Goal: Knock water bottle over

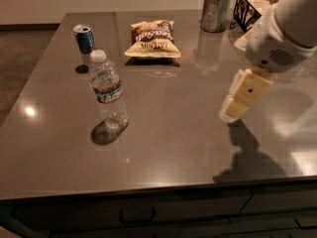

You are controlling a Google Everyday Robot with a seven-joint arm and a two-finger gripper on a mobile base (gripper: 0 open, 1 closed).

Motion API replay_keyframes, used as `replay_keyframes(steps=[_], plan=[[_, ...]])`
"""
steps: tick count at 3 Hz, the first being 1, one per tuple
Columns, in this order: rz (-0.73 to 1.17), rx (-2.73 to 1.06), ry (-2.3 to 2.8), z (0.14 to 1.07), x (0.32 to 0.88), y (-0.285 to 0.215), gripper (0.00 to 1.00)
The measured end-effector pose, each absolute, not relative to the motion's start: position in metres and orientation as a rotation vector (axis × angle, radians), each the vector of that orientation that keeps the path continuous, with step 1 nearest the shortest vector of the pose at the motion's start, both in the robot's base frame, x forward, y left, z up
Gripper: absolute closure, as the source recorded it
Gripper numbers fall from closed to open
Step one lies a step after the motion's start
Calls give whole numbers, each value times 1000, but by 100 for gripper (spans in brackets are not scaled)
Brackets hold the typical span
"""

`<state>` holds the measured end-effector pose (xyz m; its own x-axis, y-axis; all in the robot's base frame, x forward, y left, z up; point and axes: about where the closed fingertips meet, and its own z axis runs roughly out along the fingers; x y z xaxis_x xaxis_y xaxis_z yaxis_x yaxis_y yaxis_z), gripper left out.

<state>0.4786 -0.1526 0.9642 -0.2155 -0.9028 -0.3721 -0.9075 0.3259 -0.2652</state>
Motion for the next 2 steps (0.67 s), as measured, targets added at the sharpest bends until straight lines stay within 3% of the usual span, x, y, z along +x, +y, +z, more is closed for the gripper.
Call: replay_keyframes(steps=[2], plan=[[288, -1544, 1953, 945, 507, -33, 0]])
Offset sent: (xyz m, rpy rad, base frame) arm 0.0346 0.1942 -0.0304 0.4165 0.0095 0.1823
